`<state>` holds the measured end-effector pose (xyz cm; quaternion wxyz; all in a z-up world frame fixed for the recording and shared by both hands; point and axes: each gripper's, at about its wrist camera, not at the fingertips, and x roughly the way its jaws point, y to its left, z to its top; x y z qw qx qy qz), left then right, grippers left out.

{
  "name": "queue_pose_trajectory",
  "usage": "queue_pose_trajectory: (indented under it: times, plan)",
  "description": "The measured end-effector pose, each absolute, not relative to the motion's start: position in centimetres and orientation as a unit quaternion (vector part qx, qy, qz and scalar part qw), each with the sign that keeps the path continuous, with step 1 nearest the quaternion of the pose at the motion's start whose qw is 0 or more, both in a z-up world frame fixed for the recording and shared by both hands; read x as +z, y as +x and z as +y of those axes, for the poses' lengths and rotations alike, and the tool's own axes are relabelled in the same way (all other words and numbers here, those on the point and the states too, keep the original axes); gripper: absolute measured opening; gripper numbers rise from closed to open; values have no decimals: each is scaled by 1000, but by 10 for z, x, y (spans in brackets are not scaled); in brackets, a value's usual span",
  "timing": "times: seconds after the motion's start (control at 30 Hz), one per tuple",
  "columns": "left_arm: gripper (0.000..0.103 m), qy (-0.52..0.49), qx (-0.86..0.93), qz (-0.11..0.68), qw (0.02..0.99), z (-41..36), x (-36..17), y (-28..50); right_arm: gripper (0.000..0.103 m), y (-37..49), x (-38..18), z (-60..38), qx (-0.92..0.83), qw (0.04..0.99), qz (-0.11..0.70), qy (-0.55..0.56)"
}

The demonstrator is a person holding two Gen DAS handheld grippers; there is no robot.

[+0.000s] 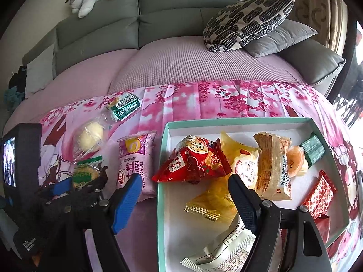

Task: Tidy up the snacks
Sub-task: 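Grasp the green-wrapped cake with the left tool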

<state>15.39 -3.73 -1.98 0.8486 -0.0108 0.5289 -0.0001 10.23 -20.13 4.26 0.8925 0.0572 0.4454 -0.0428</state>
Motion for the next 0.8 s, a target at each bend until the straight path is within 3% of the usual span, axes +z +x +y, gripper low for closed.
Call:
queue_pose_trajectory:
  times: [0.53,0.8]
  plan:
    - [52,-40,34,527,848,-6,-17,151,80,104,44,-189,-3,898,436,60]
    - [52,-59,51,528,846,15,-16,149,71,117,41,-167,24,894,445,48]
